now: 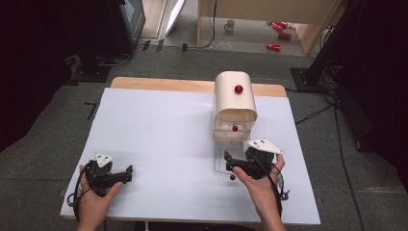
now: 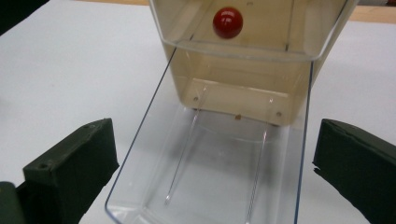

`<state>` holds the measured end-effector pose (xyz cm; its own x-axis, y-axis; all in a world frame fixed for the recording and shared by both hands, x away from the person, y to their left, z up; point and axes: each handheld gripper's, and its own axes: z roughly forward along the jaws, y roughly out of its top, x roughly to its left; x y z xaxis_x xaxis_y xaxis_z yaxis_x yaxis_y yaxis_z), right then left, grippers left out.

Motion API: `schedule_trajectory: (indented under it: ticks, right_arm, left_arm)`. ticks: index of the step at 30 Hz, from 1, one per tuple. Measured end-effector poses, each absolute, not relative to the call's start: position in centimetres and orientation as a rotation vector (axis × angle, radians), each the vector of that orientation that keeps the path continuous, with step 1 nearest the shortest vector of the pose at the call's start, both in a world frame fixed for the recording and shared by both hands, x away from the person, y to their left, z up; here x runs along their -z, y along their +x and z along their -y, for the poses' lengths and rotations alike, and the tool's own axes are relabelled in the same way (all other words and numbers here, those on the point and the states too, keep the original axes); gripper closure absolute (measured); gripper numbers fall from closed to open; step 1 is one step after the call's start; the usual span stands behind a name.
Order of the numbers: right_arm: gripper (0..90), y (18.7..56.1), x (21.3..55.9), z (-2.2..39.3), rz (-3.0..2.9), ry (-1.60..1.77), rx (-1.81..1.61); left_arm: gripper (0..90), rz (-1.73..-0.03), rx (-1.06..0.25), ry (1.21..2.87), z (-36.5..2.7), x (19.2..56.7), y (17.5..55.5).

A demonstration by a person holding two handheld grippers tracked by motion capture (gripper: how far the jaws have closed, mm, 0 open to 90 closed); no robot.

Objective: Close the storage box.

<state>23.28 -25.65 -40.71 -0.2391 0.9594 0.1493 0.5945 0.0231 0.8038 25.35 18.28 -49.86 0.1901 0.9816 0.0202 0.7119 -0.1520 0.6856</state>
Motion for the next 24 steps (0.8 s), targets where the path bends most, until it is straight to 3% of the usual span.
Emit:
schedule_trajectory:
  ticks: [24]
  right_arm:
    - [0.0, 17.7, 45.3, 26.8, -1.887, 1.627, -1.071]
  left_arm:
    - [0.0, -1.579, -0.65, 1.929, -18.3, 49.9, 25.3]
